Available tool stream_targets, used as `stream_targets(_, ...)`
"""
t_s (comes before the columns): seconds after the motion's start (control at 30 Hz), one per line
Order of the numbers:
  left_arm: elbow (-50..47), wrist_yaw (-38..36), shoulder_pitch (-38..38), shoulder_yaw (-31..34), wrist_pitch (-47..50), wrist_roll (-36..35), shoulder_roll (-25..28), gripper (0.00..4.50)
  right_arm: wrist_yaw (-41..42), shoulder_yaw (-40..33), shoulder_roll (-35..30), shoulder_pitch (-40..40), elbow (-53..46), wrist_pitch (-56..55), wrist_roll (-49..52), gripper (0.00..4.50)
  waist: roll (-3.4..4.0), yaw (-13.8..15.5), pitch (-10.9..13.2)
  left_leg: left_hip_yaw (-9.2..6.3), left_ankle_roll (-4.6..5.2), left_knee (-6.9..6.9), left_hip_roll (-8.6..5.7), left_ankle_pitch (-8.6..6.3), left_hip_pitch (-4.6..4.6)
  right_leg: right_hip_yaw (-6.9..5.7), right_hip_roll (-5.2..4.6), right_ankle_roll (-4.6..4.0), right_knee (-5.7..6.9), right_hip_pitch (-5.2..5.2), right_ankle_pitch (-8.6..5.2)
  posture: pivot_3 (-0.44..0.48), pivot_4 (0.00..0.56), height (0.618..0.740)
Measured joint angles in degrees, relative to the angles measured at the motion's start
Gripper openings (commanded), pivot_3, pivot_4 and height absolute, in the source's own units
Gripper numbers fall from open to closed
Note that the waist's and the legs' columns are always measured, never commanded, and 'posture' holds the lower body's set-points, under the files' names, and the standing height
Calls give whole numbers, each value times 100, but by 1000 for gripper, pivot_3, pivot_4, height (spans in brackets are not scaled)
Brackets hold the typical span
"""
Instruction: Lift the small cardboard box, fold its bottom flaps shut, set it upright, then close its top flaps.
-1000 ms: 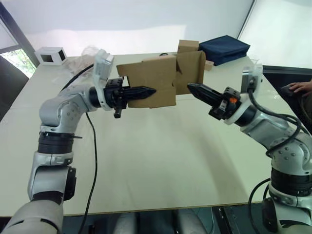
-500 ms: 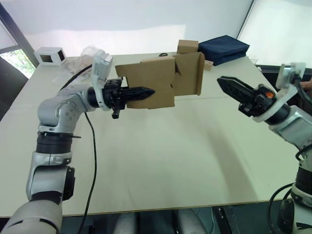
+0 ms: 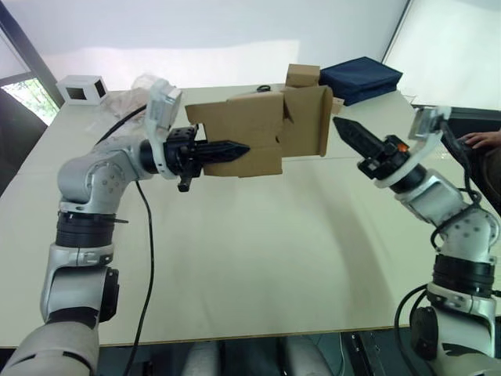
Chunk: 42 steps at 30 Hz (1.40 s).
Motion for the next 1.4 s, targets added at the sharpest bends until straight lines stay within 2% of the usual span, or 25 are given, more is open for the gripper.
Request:
stream_targets(0.2, 2, 23, -31, 1, 0, 0, -1, 0, -157, 117, 427, -2, -205, 70, 239, 3612, 0, -5, 0, 0, -5, 0, 0, 3, 0, 0, 0, 0, 1, -1, 0, 0, 150, 740)
stream_targets(0.53, 101, 31, -109, 11, -14, 5, -4, 0, -850, -5, 963, 52, -590, 120, 1513, 3612, 1, -9, 0, -1, -4, 0, 0, 2, 0, 0, 0, 0, 2, -1, 0, 0, 150, 740)
stream_targets(0.67, 118, 45, -117, 10, -32, 14, -42, 0, -1278, -36, 1419, 138, -689, -152, 1839, 3612, 2, -8, 0, -2, -5, 0, 0, 3, 0, 0, 0, 0, 4, -2, 0, 0, 150, 740)
stream_targets(0.9, 215, 55, -136, 11, -55, 19, -73, 0, -1727, -5, 1661, 213, -704, -431, 2188, 3612, 3, -14, 0, -1, -5, 0, 0, 3, 0, 0, 0, 0, 5, -3, 0, 0, 150, 740)
stream_targets(1.33, 246, 59, -145, 10, -119, 20, -128, 0, -1956, 252, 1787, 570, -927, -549, 2463, 3612, 3, -15, 0, -1, -3, -1, 0, 2, 0, 0, 0, 0, 5, -3, 0, 0, 150, 740)
stream_targets(1.37, 246, 59, -145, 11, -119, 20, -131, 0, -1957, 278, 1780, 612, -927, -548, 2465, 3210, 3, -15, 0, -1, -3, 0, 0, 2, 0, 0, 0, 0, 5, -3, 0, 0, 150, 740)
stream_targets(1.4, 245, 59, -145, 11, -119, 19, -132, 0, -1956, 283, 1761, 642, -927, -546, 2464, 3031, 3, -14, 0, -1, -3, -1, 0, 2, 0, 0, 0, 0, 5, -3, 0, 0, 150, 740)
